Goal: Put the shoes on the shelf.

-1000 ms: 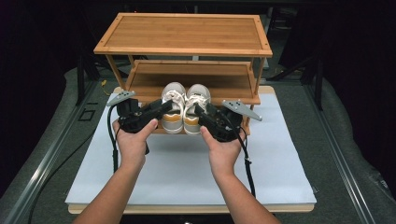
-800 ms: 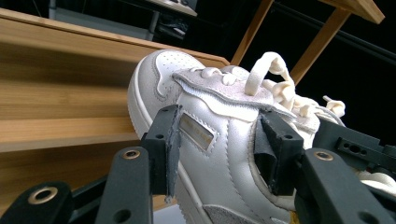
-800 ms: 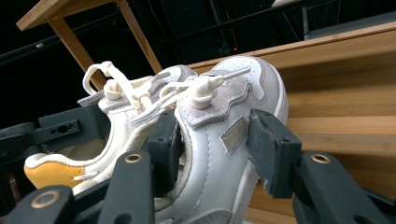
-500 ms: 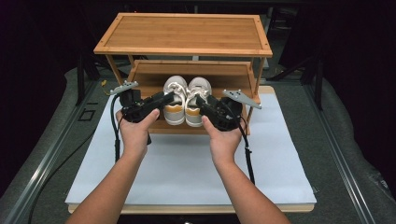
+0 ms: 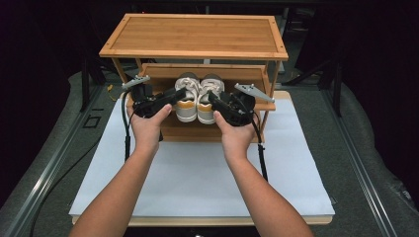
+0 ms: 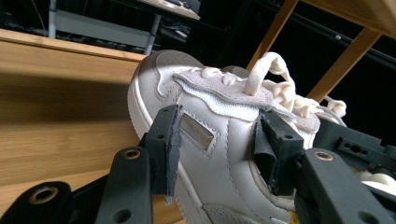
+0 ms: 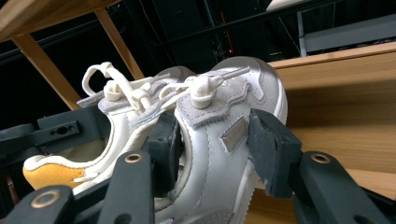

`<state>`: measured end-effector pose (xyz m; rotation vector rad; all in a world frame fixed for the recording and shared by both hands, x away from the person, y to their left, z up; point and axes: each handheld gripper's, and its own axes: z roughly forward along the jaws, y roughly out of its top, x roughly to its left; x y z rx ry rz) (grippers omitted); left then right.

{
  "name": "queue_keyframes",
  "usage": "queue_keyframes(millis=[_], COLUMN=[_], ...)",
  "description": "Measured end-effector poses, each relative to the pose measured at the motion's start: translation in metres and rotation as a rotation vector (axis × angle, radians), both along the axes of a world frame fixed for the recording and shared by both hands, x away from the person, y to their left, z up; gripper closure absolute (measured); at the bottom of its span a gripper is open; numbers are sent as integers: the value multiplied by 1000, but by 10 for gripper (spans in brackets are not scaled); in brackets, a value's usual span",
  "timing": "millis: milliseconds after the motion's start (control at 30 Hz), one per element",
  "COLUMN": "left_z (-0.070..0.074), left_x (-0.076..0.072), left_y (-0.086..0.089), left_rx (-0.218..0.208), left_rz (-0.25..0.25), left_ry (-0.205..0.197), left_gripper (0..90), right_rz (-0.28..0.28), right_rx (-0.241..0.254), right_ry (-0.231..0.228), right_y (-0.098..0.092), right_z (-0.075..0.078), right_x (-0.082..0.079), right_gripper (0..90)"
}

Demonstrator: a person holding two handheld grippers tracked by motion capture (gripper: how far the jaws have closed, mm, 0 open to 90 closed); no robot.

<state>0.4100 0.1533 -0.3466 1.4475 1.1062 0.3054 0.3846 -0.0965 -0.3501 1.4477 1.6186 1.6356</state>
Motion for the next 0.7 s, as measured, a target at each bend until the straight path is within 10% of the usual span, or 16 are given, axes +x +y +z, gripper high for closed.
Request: queue_keyframes(millis=[700], left_z=[-12], left_x=[43], left_y=[-1], left_rx=[-9], left_rz=[10], left_ry=[48], left_gripper=[542], right_rz=[-35], right_rx=[-11], right_ry=[50], right_y=[1], right_z=[-12], right_x=[42], right_gripper=[547])
